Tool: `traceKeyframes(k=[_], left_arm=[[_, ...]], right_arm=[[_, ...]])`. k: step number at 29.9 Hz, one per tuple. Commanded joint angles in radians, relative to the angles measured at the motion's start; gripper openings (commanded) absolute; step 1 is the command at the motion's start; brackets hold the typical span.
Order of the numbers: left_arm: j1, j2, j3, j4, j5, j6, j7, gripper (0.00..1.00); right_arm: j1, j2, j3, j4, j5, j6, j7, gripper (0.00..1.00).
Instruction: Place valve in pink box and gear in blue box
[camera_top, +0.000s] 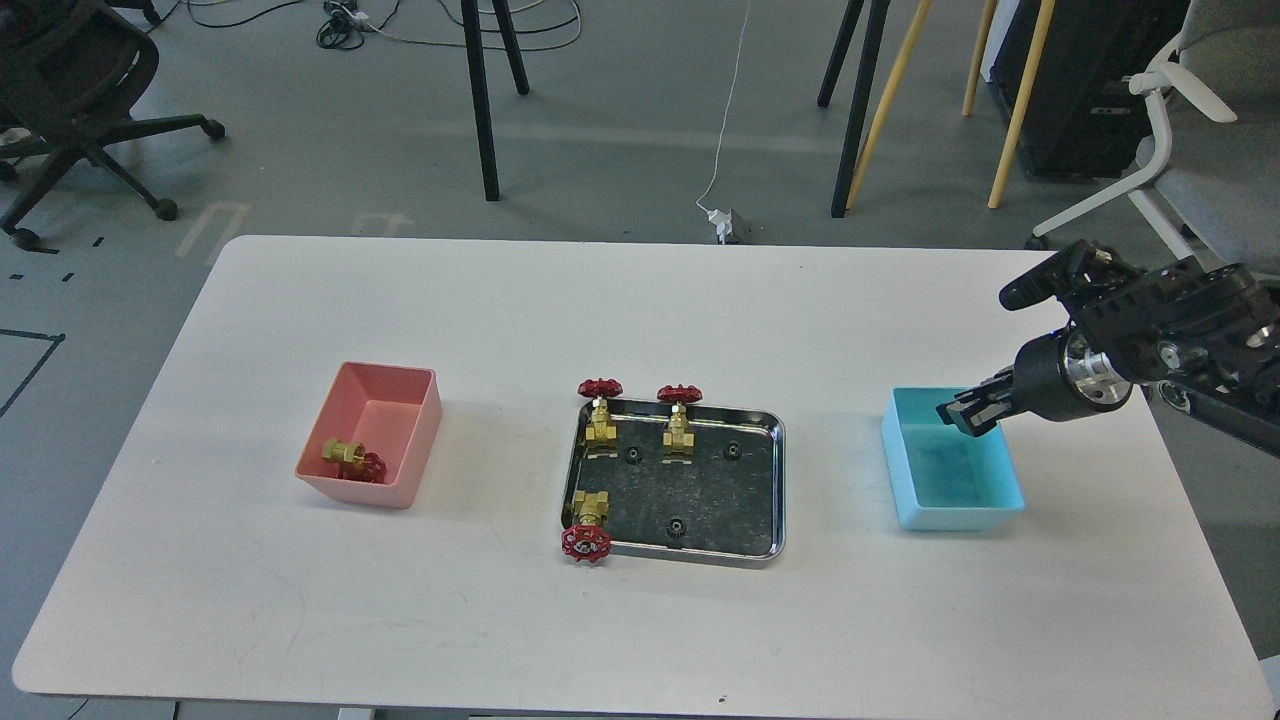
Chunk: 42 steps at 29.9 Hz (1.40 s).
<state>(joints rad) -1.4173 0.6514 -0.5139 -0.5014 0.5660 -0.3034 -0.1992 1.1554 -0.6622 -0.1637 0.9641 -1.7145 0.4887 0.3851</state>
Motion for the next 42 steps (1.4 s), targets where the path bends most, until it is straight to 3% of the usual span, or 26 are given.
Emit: traceKeyframes(k=[1,3,5,7,12,20,23,27,31,35,42], left_arm=[[0.000,0.002,0.002,0.000,0.000,-0.002,0.001,1.00],[0.000,0.005,0.002,0.000,0.000,-0.002,0.000,1.00],[0.000,0.005,0.003,0.000,0.000,-0.002,0.000,1.00],[0.000,0.005,0.003,0.000,0.000,-0.002,0.001,1.00],[0.003,0.005,0.005,0.001,0.000,-0.002,0.001,1.00],[0.008,-0.004,0.005,0.000,0.000,0.001,0.001,1.00],[0.011,-0.016,0.006,0.000,0.003,0.000,0.003,1.00],[0.014,-0.078,0.008,0.001,0.009,-0.002,0.003,1.00],[0.014,-0.119,0.008,0.000,0.011,-0.002,0.001,1.00],[0.009,-0.176,0.023,0.001,0.028,0.009,0.001,1.00],[0.000,-0.289,0.035,0.041,0.112,0.062,0.017,1.00]], right_arm=[[-0.014,0.004,0.000,-0.012,-0.001,0.000,-0.002,0.23],[-0.017,0.001,-0.002,-0.012,-0.001,0.000,-0.002,0.33],[-0.025,0.000,0.001,-0.012,-0.001,0.000,-0.002,0.51],[-0.028,0.000,0.015,-0.012,0.003,0.000,-0.002,0.63],[-0.031,0.000,0.062,-0.010,0.006,0.000,-0.003,0.77],[-0.003,0.006,0.246,-0.039,0.082,0.000,-0.020,0.85],[0.001,0.029,0.412,-0.152,0.162,0.000,-0.046,0.86],[-0.008,0.091,0.593,-0.330,0.309,0.000,-0.048,0.90],[0.010,0.179,0.648,-0.514,0.549,0.000,-0.055,0.93],[0.052,0.275,0.647,-0.648,0.833,0.000,-0.132,0.94],[0.092,0.441,0.645,-0.782,1.205,-0.248,-0.248,0.94]])
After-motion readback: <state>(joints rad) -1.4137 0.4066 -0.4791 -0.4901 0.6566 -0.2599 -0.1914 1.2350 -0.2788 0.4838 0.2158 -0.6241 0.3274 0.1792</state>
